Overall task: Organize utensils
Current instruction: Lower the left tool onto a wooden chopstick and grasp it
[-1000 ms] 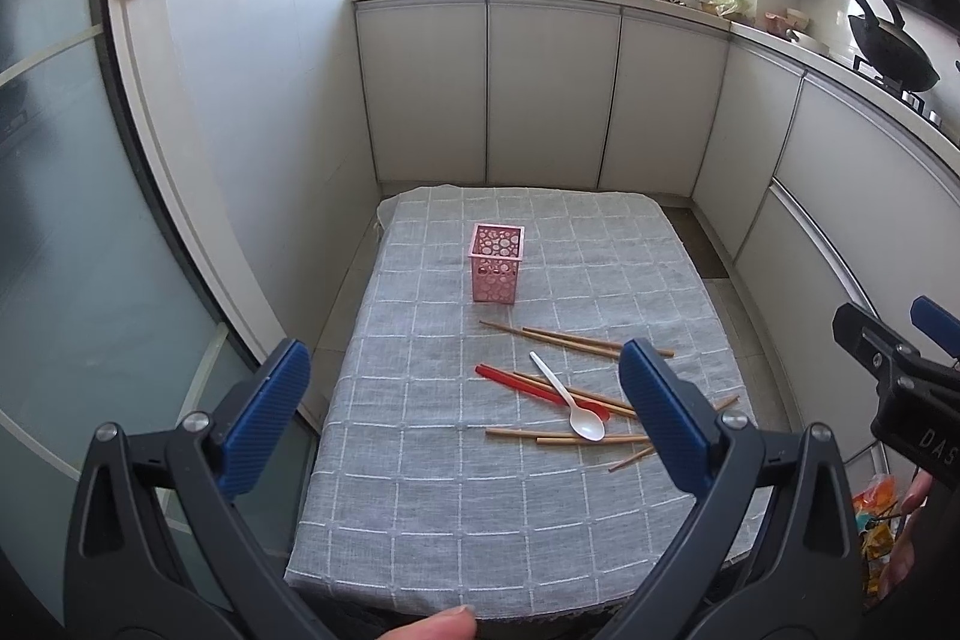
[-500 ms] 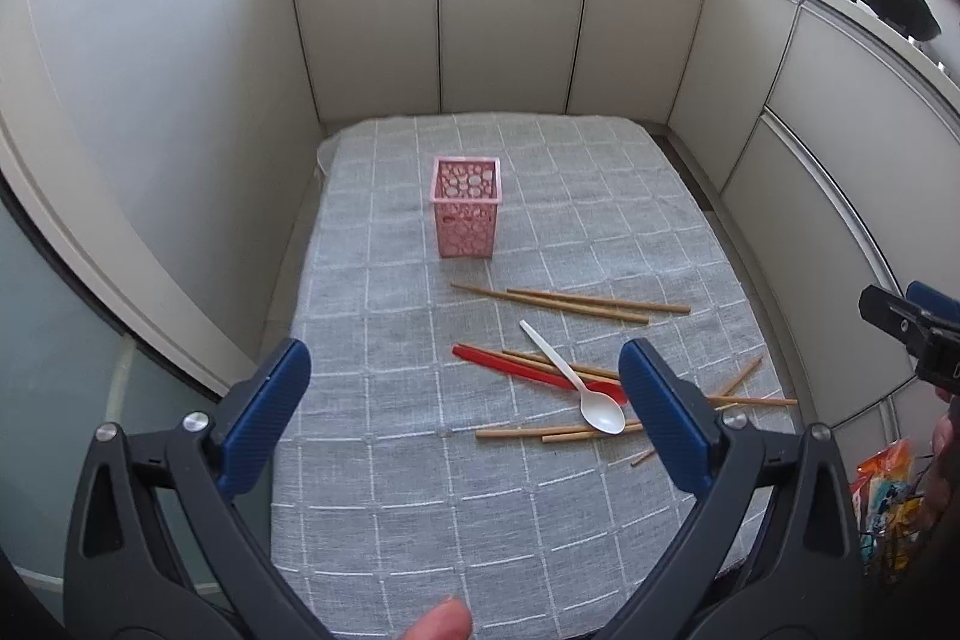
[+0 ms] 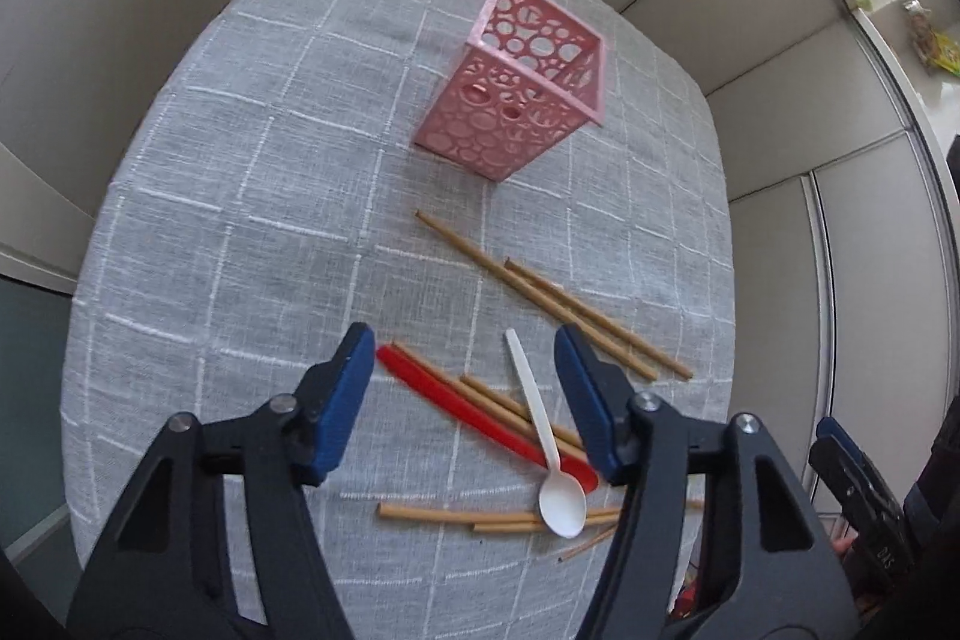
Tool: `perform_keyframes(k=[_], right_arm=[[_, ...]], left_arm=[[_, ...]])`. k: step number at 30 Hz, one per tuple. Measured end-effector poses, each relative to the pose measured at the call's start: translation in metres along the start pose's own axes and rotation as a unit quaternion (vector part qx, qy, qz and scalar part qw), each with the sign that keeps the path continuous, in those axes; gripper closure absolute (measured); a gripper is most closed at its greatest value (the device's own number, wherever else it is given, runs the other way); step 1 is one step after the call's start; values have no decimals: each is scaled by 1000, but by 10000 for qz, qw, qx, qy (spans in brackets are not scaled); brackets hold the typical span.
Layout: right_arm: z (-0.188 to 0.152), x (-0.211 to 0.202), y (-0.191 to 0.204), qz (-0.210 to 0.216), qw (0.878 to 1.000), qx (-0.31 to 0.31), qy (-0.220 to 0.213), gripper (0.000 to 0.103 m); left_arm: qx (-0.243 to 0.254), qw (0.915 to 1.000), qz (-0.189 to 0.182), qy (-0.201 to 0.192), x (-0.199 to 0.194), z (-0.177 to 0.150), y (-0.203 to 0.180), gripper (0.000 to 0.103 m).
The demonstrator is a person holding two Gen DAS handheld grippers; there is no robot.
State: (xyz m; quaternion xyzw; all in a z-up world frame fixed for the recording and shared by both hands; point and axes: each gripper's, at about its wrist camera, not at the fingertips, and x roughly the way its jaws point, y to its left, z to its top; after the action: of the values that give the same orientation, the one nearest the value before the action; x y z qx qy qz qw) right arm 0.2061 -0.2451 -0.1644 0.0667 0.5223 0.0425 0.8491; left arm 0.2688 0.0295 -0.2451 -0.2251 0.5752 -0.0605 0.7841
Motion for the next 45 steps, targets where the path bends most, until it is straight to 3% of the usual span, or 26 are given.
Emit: perform_keyframes(k=[4,11,19,28,31,35,36,37,38,40,43,45], right_arm=[[10,35,2,99,9997,-118,198,18],[4,66,5,157,9987,-283,382,18],[1,78,6,190,9984,-331,423,18],[12,95,10,240,9978,-463,411,18],[19,105,9,283,9977,-448,428,18],[25,117,7,310,9974,-445,472,24],[25,120,8,373,9969,-447,521,29],[24,125,7,481,9962,-412,593,34],[24,129,5,589,9953,-355,680,37],[22,138,4,719,9936,-250,840,43],[19,143,3,691,9932,-214,907,43],[18,142,1,691,9934,-186,892,43]], left_arm=[[-293,9994,184,62,40,13,1,53],[-429,9975,551,-61,78,26,-13,60],[-578,9930,999,-259,91,24,-31,91],[-101,9930,1158,-212,90,40,-24,103],[-12,9947,1014,-196,89,43,-17,103],[-146,9990,417,-25,84,46,-7,102],[-181,9993,324,-32,83,48,-5,100],[-178,9995,268,-48,81,49,-5,90],[-162,9995,263,-83,81,51,-7,77],[-169,9992,330,-132,81,52,-7,68],[-283,9985,455,-83,98,57,-17,68],[-248,9972,656,-252,104,45,-31,69]])
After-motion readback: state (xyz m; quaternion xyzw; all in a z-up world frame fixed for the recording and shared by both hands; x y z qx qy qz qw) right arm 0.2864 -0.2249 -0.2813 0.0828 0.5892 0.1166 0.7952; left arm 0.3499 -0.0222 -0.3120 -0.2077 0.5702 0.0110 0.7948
